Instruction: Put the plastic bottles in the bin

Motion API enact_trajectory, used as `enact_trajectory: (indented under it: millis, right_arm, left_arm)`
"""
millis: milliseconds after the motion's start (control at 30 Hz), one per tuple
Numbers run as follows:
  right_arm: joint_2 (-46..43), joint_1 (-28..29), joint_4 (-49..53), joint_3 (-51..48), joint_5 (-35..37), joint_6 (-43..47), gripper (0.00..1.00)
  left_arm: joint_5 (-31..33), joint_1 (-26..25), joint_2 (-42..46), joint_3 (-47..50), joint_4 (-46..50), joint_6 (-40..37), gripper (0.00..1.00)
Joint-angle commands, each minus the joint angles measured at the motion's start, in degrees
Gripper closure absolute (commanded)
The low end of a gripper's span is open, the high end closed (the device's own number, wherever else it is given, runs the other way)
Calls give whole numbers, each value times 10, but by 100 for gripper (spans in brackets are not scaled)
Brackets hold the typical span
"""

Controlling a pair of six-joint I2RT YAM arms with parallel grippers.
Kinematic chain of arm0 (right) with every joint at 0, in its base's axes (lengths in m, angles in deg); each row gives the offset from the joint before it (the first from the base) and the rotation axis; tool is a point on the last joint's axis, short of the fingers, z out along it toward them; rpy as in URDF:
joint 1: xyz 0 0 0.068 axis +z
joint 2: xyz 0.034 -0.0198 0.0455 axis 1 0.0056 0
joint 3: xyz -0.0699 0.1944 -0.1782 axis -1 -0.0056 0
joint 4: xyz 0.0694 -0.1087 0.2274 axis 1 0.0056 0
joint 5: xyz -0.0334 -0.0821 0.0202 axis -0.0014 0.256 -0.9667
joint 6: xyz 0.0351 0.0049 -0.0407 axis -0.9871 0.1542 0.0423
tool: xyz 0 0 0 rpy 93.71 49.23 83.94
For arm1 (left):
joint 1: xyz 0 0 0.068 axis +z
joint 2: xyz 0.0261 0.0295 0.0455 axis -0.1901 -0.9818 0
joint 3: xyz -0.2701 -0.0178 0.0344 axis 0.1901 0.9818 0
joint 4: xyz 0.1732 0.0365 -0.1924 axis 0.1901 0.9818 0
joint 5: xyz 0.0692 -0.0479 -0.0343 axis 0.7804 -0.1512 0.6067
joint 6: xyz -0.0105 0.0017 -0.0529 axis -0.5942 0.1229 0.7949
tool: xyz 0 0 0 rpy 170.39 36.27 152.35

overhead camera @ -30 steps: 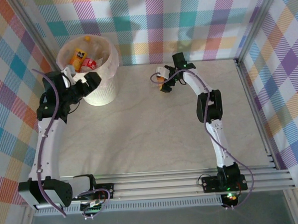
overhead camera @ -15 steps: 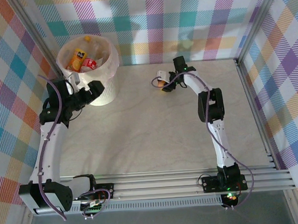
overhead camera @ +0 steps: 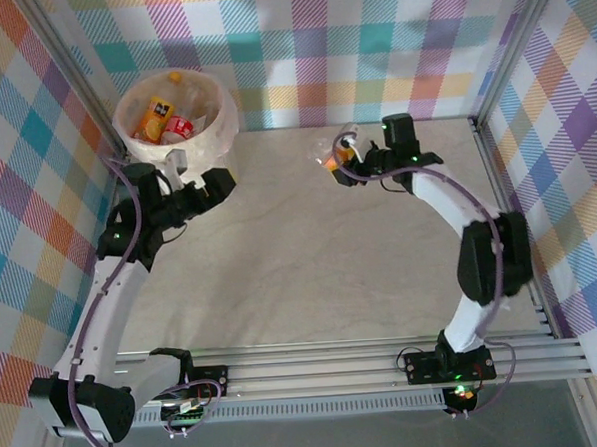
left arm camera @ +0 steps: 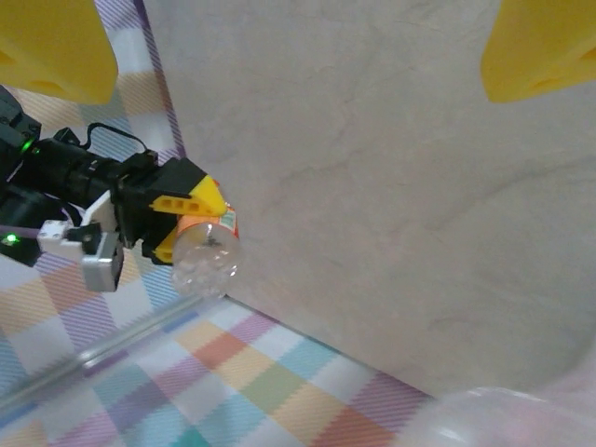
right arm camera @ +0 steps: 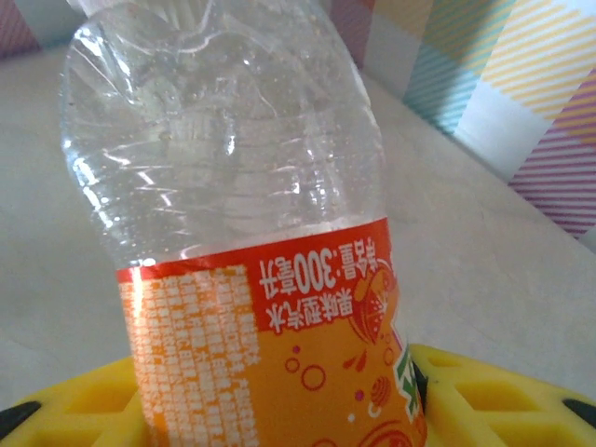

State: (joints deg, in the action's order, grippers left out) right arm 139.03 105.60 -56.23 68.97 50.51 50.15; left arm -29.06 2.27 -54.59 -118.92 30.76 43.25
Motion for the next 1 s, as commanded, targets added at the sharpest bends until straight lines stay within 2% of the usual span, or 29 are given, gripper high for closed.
enact_trajectory:
  millis: [0, 167, 267, 367, 567, 667, 733, 867, 967]
  right_arm:
    - [-62, 8, -53, -57, -38, -188, 60]
    - [-153, 35, 12, -102, -77, -301, 59]
    - [-194, 54, 12, -136, -77, -380, 58]
    - [-231, 69, -25, -175, -61, -440, 57]
    - [-249, 92, -69, -196, -79, -442, 55]
    - [-239, 99, -95, -195, -107, -444, 54]
    - [-232, 104, -108, -193, -102, -456, 54]
    - [-222, 106, -122, -183, -95, -470, 53]
    - [-217, 106, -132, -177, -97, -466, 52]
  left_arm:
    - [-15, -37, 3, -1, -69, 24, 0]
    - [-46, -117, -37, -26, -122, 38, 0]
    - [-37, -166, -81, -65, -115, 29, 0]
    - [-25, -203, -114, -76, -160, 43, 0]
    - [-36, -240, -206, -126, -176, 63, 0]
    - [3, -253, -232, -144, -166, 67, 0]
    - [0, -257, -243, -146, -189, 74, 1]
    - [14, -268, -257, -146, -196, 82, 11]
    - [5, -273, -264, -128, -241, 109, 27]
